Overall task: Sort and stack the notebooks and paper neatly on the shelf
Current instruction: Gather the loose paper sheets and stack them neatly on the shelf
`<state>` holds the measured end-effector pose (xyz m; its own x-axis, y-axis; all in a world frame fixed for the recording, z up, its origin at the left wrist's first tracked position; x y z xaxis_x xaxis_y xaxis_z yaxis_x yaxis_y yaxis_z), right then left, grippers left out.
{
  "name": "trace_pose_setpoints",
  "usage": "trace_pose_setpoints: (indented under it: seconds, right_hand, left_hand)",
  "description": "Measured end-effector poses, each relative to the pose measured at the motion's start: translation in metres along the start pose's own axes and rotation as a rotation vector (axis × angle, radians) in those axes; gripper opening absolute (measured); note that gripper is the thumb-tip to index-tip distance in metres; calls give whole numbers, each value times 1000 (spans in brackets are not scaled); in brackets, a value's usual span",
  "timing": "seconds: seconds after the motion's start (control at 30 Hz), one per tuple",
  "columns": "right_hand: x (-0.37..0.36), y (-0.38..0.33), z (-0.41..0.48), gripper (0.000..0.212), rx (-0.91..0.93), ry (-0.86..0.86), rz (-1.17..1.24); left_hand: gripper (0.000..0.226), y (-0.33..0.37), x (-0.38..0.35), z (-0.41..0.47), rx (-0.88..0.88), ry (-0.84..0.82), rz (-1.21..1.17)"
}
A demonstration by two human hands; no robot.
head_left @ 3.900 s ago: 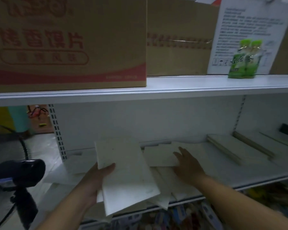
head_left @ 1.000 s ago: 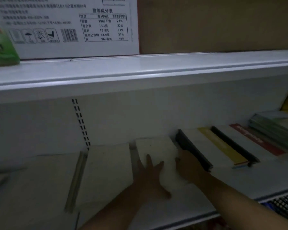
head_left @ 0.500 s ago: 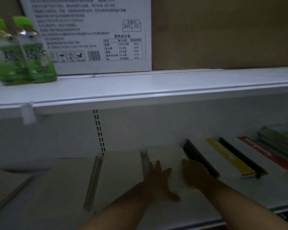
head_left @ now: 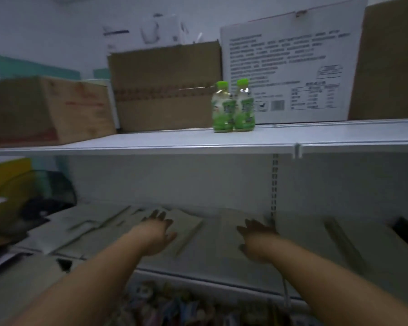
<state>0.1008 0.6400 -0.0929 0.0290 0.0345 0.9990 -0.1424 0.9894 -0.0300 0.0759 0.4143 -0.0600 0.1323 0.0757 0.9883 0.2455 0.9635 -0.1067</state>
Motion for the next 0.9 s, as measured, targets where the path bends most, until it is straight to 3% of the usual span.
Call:
trace_pose_setpoints:
  seconds: [0.23,0.47,0.67,0.9]
  right_hand:
    - [-16,-193,12,52,223,-5,45]
    - [-37,-227,49,47,153,-9,15]
    - [-34,-254,116,48,98,88,54]
    - [-56,-267,184,45,43,21,27]
  left_hand:
    - [60,-138,-8,-96,183,-14,-122]
    - [58,-175,-21,-121,140,10,-284]
    - [54,-178,-18,-74,52,46,-269]
    - [46,-211,-82,-32,7,-349,-278]
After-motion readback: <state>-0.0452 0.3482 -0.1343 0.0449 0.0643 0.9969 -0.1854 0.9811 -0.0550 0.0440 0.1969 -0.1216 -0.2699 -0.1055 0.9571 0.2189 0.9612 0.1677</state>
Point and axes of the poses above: each hand's wrist, its own z-axis towards the middle knuckle, its own x-axis out of the back of the hand, y = z × x, the point moved 10 cm from there along z, towards the middle knuckle, and after that the axes turned 8 degrees about y, right-handed, at the moved point
